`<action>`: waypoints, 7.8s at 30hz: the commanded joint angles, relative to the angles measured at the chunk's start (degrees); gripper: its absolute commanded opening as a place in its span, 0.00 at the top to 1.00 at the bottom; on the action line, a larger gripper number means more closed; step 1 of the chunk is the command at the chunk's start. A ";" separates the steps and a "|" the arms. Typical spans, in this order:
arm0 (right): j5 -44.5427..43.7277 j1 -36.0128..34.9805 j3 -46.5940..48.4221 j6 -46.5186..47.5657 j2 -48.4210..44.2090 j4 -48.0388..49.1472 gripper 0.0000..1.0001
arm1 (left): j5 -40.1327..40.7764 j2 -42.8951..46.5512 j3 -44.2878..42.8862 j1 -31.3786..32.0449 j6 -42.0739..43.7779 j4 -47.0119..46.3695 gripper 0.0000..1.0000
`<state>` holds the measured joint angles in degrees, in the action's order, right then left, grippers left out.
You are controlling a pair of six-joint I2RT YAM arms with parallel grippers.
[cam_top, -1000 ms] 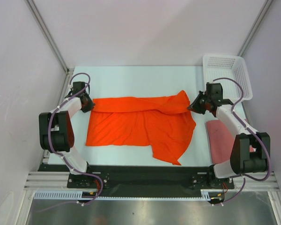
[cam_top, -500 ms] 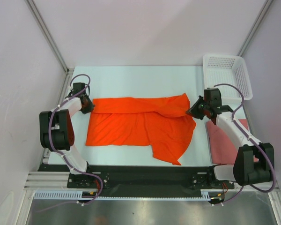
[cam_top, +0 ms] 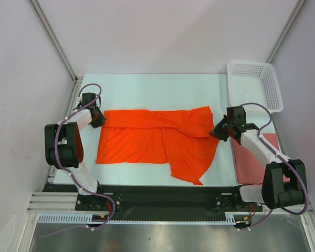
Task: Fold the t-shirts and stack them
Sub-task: Fold the tshirt
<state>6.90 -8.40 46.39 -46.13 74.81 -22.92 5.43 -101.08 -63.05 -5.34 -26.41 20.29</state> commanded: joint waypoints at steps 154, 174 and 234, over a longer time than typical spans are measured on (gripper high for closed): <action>10.42 -5.66 17.77 18.35 21.34 1.37 0.58 | -28.28 10.91 11.02 28.54 -23.76 -28.11 0.62; 16.66 -2.32 21.37 17.04 33.82 6.22 0.66 | -29.69 -9.83 -4.01 36.10 -35.02 -37.52 0.69; 22.90 6.82 51.26 7.98 51.67 4.72 0.97 | -17.04 -23.99 -14.38 39.62 -42.84 -40.77 0.63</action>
<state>28.97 -1.98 96.31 -38.11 127.35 -19.97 -14.68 -124.05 -75.00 32.99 -68.62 -18.65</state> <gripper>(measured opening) 0.032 0.366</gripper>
